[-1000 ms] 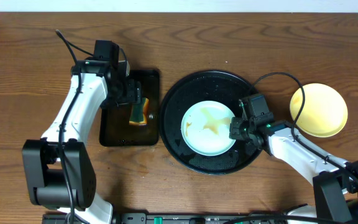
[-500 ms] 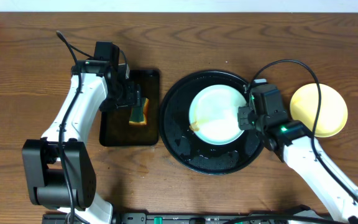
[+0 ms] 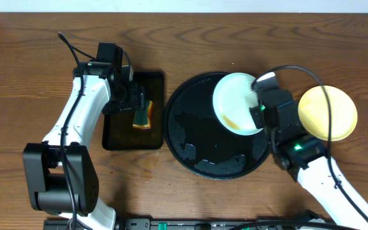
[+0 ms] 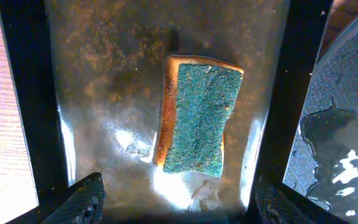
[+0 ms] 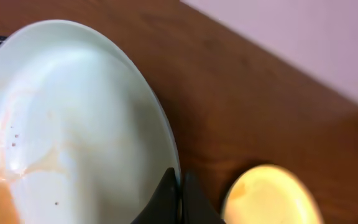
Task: Clean dirty plates on tray and stack at the side
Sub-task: 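Lift the blue plate with right gripper and stack it on the yellow plate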
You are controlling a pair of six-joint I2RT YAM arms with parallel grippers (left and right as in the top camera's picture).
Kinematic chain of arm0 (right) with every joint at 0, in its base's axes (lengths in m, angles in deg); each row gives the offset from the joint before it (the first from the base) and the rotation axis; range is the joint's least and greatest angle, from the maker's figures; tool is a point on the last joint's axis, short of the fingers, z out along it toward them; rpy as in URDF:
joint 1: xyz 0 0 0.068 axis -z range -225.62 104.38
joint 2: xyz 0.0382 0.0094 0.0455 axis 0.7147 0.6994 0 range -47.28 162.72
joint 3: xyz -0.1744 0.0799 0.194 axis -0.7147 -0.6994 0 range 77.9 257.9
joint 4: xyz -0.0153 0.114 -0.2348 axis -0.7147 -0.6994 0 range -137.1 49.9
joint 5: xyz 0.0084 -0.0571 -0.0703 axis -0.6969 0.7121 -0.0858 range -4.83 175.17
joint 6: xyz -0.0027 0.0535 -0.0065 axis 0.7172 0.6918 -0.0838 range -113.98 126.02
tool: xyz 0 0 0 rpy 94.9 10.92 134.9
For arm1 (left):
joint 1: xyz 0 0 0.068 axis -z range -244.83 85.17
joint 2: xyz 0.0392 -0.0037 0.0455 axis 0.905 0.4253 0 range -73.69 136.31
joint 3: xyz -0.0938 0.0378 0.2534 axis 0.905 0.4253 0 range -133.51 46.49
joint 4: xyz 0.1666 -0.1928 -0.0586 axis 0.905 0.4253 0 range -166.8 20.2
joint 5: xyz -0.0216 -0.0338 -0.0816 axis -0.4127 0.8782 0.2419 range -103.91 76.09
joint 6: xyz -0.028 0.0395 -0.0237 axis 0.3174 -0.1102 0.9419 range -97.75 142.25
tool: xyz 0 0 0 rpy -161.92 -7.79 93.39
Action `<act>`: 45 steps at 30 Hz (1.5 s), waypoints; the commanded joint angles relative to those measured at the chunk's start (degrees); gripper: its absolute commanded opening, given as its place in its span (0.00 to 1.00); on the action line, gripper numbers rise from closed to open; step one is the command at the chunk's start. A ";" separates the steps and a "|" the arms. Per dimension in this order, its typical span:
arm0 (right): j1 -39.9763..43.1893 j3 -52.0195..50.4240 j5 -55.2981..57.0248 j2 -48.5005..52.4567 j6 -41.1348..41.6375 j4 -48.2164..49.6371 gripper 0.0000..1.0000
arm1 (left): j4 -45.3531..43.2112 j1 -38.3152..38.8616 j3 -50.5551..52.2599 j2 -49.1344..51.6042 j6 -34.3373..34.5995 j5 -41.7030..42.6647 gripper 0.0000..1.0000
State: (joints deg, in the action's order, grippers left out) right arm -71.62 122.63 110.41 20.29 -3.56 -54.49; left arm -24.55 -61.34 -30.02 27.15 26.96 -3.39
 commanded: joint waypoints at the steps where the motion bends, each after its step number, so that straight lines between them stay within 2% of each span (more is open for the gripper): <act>1: -4.83 1.07 9.68 -0.83 -8.55 0.83 0.01 | 0.17 0.07 0.02 -0.11 0.33 -0.31 0.78; 5: -9.90 1.07 20.06 -0.81 -13.25 2.27 0.01 | 0.04 0.07 0.02 -0.11 0.33 -0.31 0.79; 9: -12.44 1.05 29.42 -0.81 -13.90 5.38 0.01 | -0.02 0.07 0.02 -0.11 0.33 -0.31 0.79; 19: -12.66 1.05 30.25 -0.81 -13.31 6.03 0.01 | 0.00 0.07 0.02 -0.11 0.33 -0.31 0.79; 24: -10.08 1.05 29.88 -0.81 -1.42 4.57 0.01 | 0.00 0.07 0.02 -0.11 0.33 -0.31 0.79; 30: -0.81 1.05 25.55 -0.81 8.98 1.46 0.01 | 0.00 0.07 0.02 -0.11 0.33 -0.31 0.79; 34: 8.24 1.05 23.21 -0.81 12.72 1.55 0.01 | 0.00 0.07 0.02 -0.11 0.33 -0.31 0.79; 40: 24.85 1.03 12.94 -0.68 21.81 -0.35 0.01 | 0.00 0.07 0.02 -0.11 0.33 -0.31 0.79; 45: 35.41 1.01 6.14 1.66 27.32 -2.86 0.01 | 0.00 0.07 0.02 -0.11 0.33 -0.31 0.79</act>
State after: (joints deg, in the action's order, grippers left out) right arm -41.08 122.70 122.56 20.42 16.63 -56.64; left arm -24.68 -61.34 -30.02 27.15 26.96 -3.36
